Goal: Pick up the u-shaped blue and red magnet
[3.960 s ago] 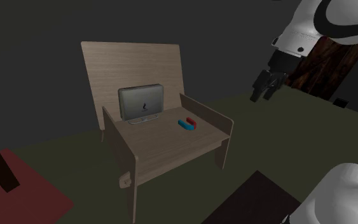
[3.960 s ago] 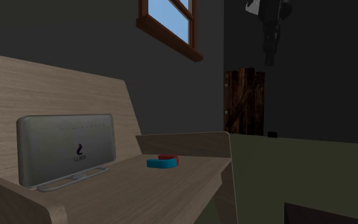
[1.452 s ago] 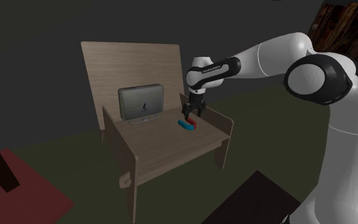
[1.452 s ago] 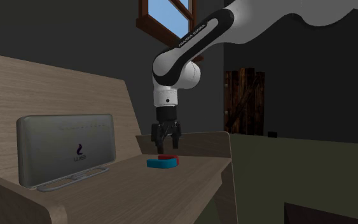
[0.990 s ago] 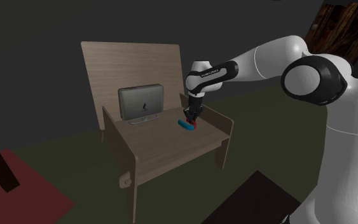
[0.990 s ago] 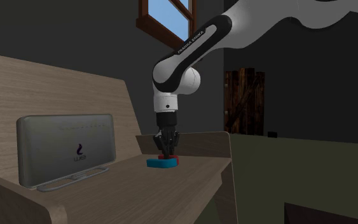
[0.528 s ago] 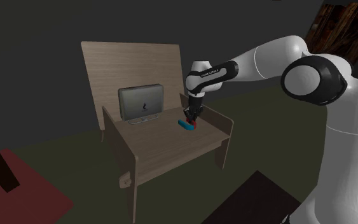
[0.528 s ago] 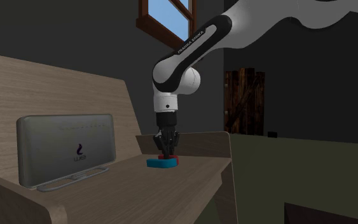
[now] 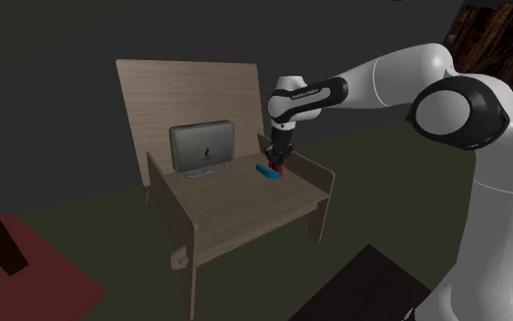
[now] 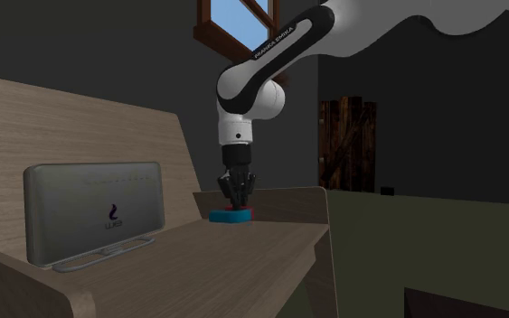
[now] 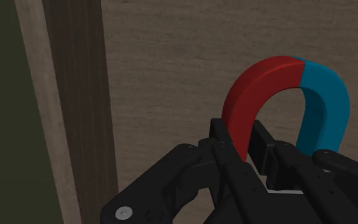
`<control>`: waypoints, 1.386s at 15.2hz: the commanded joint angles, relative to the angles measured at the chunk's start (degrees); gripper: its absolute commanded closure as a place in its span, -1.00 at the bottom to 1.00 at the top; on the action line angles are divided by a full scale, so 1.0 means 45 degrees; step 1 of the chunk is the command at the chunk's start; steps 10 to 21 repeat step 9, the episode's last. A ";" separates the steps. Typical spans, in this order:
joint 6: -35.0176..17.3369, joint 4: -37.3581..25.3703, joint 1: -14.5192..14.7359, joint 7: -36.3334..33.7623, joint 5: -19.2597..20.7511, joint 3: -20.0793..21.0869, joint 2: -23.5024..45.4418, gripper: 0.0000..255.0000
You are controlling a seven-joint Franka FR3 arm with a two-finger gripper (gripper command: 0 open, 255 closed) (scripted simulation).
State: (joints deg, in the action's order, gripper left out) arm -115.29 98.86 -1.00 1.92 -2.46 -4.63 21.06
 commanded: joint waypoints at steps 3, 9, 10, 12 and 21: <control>0.0589 -0.0308 0.0010 -0.0031 0.0031 -0.0010 -0.0278 1.00; 0.1217 -0.0720 0.0012 -0.0052 0.0056 -0.0019 -0.0494 1.00; 0.1217 -0.0720 0.0012 -0.0052 0.0056 -0.0019 -0.0494 1.00; 0.1217 -0.0720 0.0012 -0.0052 0.0056 -0.0019 -0.0494 1.00; 0.1217 -0.0720 0.0012 -0.0052 0.0056 -0.0019 -0.0494 1.00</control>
